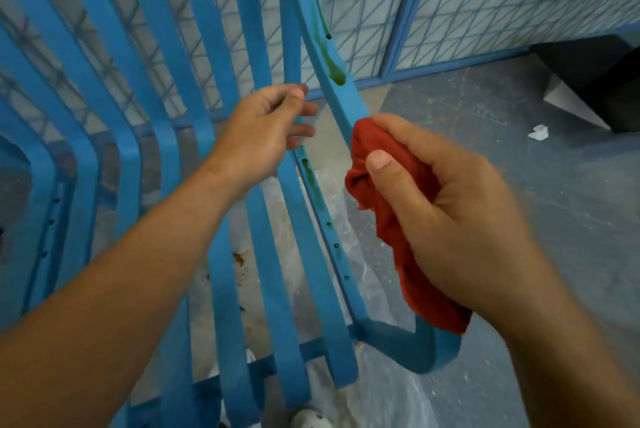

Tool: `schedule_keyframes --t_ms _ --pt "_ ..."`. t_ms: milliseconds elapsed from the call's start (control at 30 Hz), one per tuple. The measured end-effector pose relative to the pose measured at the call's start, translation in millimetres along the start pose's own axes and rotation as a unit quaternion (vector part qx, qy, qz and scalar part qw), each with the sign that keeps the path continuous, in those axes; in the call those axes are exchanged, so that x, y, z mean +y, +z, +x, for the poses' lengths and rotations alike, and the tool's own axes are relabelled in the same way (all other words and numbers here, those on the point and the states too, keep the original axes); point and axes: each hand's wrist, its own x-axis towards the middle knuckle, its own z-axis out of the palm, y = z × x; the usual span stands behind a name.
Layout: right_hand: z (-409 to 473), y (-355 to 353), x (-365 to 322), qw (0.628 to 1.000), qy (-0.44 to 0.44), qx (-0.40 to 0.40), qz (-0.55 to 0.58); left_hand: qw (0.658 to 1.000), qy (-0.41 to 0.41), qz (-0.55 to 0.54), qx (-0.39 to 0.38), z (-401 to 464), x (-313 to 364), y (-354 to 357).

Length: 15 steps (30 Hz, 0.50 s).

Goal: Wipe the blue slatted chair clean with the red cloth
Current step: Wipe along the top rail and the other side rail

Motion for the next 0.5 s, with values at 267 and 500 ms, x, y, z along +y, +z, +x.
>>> schedule_keyframes --t_ms 267,500 --pt "-10.5 4.0 -10.8 0.996 0.051 0.057 -0.054 0.998 -0.055 -0.039 0.004 22.6 38.8 -4.5" --pt "25.8 11.7 -27.1 0.993 0.085 0.031 -0.072 0.995 -0.100 0.008 0.027 56.9 71.5 -19.4"
